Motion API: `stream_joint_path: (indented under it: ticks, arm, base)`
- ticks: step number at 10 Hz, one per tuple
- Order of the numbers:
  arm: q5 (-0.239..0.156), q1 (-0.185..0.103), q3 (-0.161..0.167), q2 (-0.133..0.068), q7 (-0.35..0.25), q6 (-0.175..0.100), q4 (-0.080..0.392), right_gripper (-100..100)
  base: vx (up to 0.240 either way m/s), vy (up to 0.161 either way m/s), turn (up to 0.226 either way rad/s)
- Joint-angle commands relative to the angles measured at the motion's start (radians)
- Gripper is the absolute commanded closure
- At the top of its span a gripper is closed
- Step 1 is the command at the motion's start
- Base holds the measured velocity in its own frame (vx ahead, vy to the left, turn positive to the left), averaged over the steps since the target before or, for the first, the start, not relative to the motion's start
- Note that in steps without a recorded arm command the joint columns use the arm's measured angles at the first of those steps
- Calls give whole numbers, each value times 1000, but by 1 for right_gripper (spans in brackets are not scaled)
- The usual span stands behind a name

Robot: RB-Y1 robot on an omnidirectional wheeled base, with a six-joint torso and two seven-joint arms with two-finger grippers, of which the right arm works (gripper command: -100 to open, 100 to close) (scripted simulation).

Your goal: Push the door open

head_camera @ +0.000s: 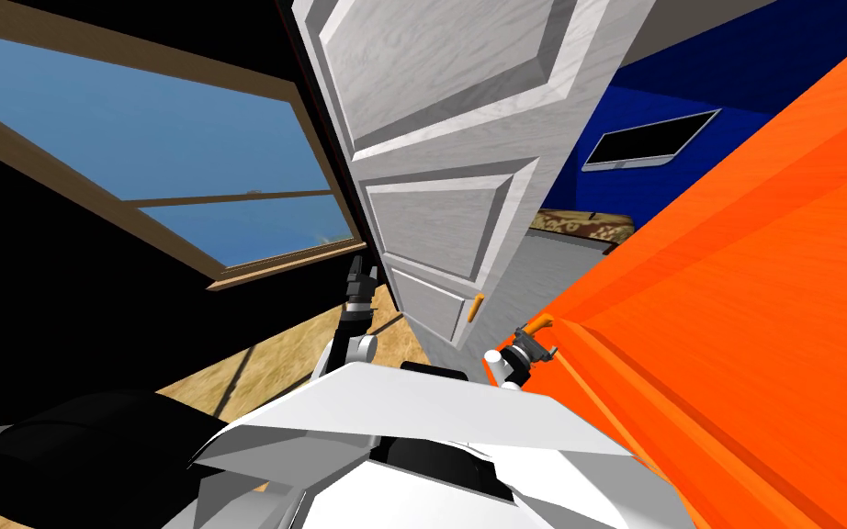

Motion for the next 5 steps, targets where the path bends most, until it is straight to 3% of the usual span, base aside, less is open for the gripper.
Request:
stream_joint_path:
  ticks: [1,4,5]
  arm:
    - [0,-1,-10,-15,-16,-32,26,100]
    - [-8,-4,-18,-17,-14,-41,30,100]
    - [-26,-10,-36,-21,-11,-61,39,100]
  base:
    - [1,4,-20]
    - [1,-19,33]
    - [16,-52,95]
